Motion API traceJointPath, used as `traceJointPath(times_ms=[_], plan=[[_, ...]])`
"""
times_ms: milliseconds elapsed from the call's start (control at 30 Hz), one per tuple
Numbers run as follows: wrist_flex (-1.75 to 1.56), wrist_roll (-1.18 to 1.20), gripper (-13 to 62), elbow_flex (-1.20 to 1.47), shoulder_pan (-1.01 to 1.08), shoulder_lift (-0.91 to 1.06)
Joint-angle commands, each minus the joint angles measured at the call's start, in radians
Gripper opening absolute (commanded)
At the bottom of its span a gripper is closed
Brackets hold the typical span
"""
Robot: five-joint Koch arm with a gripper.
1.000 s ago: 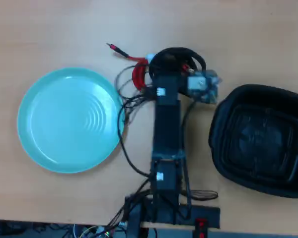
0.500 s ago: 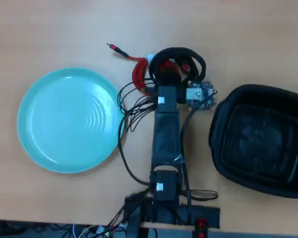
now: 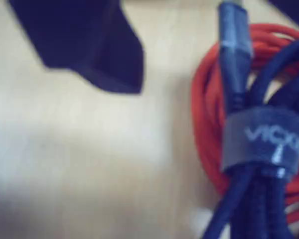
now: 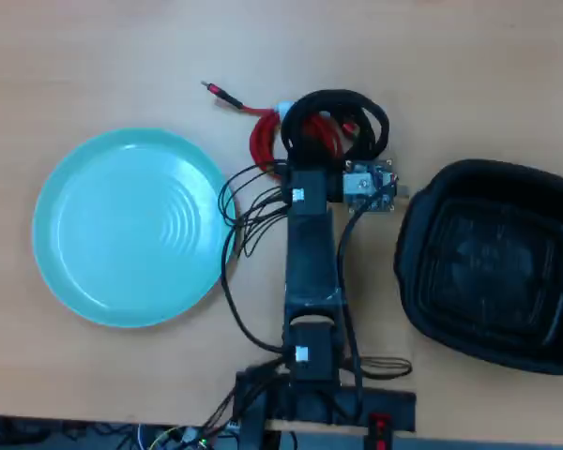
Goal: Put a black charging cable in a black bowl and put a red charging cable in a green bowl
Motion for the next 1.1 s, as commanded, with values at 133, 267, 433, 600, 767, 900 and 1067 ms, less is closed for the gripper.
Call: traceJointPath(times_ms=[133, 267, 433, 600, 767, 900, 1067], plan=[[-0.049, 0.012, 49.0, -0.044, 0.0, 0.035], [-0.092, 0.011, 49.0, -0.041, -0.006, -0.02], [-0.181, 0.011, 49.0, -0.055, -0.026, -0.112], [-0.19, 0.006, 49.0, -0.072, -0.021, -0.112], [-0.19, 0.002, 49.0, -0.084, -0.017, -0.12], [-0.19, 0.0, 49.1, -0.086, -0.011, -0.147], [-0.193, -0.005, 49.0, -0.089, -0.005, -0.149]])
